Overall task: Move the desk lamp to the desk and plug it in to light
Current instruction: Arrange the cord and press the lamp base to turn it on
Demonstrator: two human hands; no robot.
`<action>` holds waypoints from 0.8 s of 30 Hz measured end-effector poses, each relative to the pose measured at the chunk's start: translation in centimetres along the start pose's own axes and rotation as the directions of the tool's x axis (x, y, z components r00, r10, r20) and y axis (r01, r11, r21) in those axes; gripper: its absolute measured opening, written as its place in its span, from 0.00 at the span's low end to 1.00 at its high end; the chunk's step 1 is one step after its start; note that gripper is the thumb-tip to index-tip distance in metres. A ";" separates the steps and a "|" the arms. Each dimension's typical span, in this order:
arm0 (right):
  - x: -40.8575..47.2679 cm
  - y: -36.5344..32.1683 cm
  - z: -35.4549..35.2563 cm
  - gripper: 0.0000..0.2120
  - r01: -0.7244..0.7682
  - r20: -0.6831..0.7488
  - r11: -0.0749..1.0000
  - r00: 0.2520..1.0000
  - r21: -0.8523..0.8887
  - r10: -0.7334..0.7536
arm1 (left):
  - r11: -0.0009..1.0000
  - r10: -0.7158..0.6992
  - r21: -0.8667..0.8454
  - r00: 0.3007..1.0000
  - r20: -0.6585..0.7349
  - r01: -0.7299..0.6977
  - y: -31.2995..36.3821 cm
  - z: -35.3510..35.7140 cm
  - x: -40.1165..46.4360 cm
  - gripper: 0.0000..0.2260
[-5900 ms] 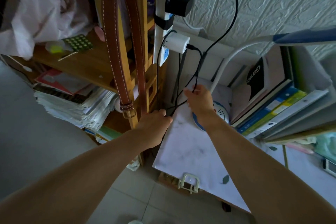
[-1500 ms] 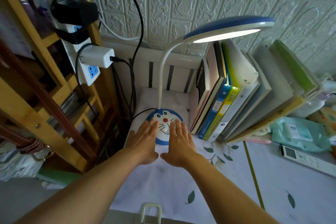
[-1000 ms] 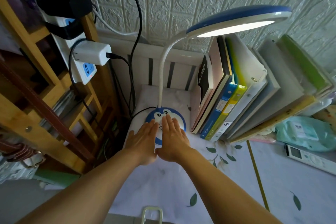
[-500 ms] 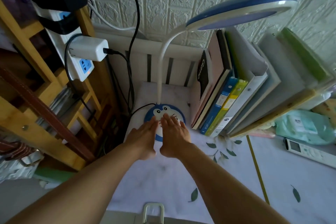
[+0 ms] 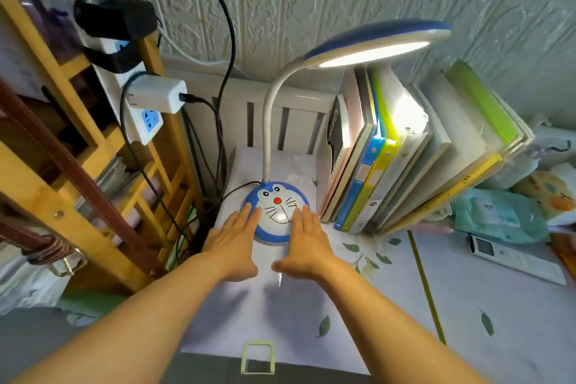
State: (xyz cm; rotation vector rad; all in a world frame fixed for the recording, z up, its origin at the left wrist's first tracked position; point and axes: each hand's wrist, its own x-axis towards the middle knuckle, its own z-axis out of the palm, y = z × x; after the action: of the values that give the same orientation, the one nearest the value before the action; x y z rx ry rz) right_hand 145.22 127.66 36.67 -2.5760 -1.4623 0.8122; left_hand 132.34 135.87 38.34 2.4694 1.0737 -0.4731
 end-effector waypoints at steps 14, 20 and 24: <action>-0.2 -0.6 -0.6 0.49 0.001 -0.013 0.998 1.000 0.070 0.000 | 1.000 -0.014 0.007 1.000 -0.012 0.014 0.2 -0.4 -0.3 0.46; 0.1 -1.0 -0.5 0.49 0.017 0.007 0.999 1.000 0.052 -0.017 | 1.000 -0.021 0.011 1.000 0.002 0.021 -0.3 0.1 0.1 0.46; 0.7 -1.5 -0.3 0.50 0.076 0.014 0.996 0.997 -0.036 -0.075 | 1.000 0.004 0.031 1.000 0.018 -0.005 -0.4 0.1 0.9 0.45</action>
State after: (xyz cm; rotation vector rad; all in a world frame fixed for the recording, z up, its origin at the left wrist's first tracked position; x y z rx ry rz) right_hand 144.46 129.09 37.12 -2.5285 -1.5825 0.8016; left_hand 132.59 136.63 37.70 2.4891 1.0611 -0.5129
